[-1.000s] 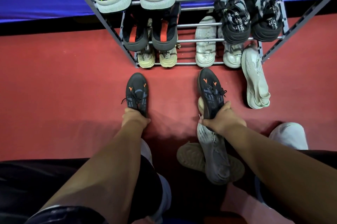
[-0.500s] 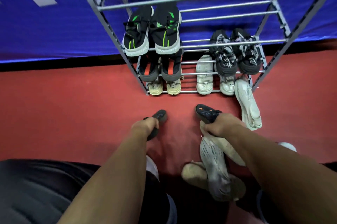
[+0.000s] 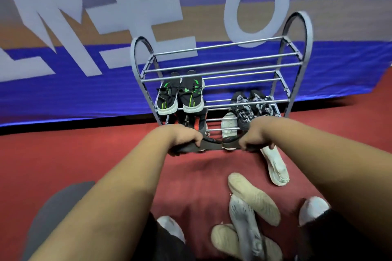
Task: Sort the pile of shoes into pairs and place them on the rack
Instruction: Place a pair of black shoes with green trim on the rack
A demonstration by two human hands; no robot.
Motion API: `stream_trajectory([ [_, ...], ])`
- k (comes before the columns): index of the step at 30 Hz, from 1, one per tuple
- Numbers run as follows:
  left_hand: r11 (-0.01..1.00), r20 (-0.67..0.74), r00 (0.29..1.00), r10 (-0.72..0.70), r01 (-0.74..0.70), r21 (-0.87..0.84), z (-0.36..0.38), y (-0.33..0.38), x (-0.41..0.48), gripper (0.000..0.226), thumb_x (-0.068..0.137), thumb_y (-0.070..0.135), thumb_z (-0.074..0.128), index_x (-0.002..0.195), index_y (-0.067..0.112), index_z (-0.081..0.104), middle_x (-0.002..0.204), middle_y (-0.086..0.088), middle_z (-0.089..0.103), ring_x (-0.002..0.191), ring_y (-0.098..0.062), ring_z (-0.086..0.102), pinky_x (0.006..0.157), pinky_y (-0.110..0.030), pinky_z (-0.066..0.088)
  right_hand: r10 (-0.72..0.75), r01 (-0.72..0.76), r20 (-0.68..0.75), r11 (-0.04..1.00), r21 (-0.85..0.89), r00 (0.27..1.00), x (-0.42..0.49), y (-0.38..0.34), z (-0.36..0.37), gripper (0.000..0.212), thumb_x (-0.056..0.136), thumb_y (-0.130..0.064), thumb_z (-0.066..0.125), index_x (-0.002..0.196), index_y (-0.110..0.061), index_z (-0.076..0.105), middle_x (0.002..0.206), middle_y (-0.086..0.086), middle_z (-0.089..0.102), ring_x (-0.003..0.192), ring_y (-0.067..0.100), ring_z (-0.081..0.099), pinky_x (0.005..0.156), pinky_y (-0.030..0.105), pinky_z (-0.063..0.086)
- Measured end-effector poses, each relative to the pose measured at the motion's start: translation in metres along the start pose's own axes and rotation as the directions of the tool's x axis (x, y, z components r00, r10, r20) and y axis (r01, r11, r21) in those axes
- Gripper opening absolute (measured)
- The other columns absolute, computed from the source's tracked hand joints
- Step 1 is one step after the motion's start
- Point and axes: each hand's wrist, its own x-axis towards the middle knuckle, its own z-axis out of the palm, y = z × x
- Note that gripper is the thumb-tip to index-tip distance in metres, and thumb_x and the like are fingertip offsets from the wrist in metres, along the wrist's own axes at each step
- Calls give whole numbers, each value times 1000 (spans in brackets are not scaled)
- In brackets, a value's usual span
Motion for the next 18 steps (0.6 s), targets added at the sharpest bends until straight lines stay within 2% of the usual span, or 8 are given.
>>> stream_trajectory([
  [2, 998, -46, 997, 67, -67, -2, -12, 20, -15, 31, 70, 32, 74, 91, 11, 70, 77, -12, 67, 66, -28, 59, 68, -34, 49, -2, 4, -64, 1000, 28, 998, -15, 11, -24, 40, 69, -48, 82, 66, -9, 73, 57, 3, 67, 46, 23, 64, 47, 29, 55],
  [4, 991, -106, 986, 132, -132, 5, -23, 38, -28, 33, 69, 33, 77, 90, 10, 70, 74, -11, 66, 64, -28, 58, 65, -33, 48, 4, 5, -127, 998, 67, 992, -27, 22, -44, 41, 68, -48, 83, 66, -9, 71, 56, 5, 65, 45, 26, 65, 45, 30, 55],
  [8, 972, -153, 961, 233, -225, 68, -33, 68, -46, 26, 69, 34, 78, 62, 14, 64, 53, -5, 57, 44, -22, 44, 52, -27, 34, 24, 3, -224, 993, 119, 974, -43, 43, -79, 44, 65, -51, 83, 52, -13, 67, 37, 0, 56, 39, 25, 63, 45, 24, 50],
  [10, 952, -185, 939, 290, -263, 154, -33, 79, -49, 29, 71, 35, 78, 55, 14, 63, 49, -2, 58, 41, -22, 48, 50, -26, 37, 31, 10, -267, 989, 150, 963, -43, 54, -88, 44, 64, -52, 83, 51, -14, 66, 36, 0, 54, 42, 26, 61, 49, 25, 51],
  [13, 927, -186, 927, 327, -276, 255, -33, 93, -40, 28, 63, 38, 76, 58, 14, 63, 52, -2, 57, 45, -23, 51, 52, -29, 42, 54, 4, -290, 980, 197, 956, -34, 73, -90, 42, 60, -51, 83, 50, -15, 64, 38, -1, 52, 45, 26, 53, 52, 27, 50],
  [18, 935, -242, 916, 321, -266, 234, -51, 91, -37, 37, 53, 46, 77, 69, 13, 67, 65, -4, 62, 61, -23, 55, 62, -36, 46, 58, 46, -258, 924, 379, 965, -32, 92, -94, 43, 58, -51, 84, 45, -15, 63, 47, 1, 54, 45, 26, 51, 51, 29, 50],
])
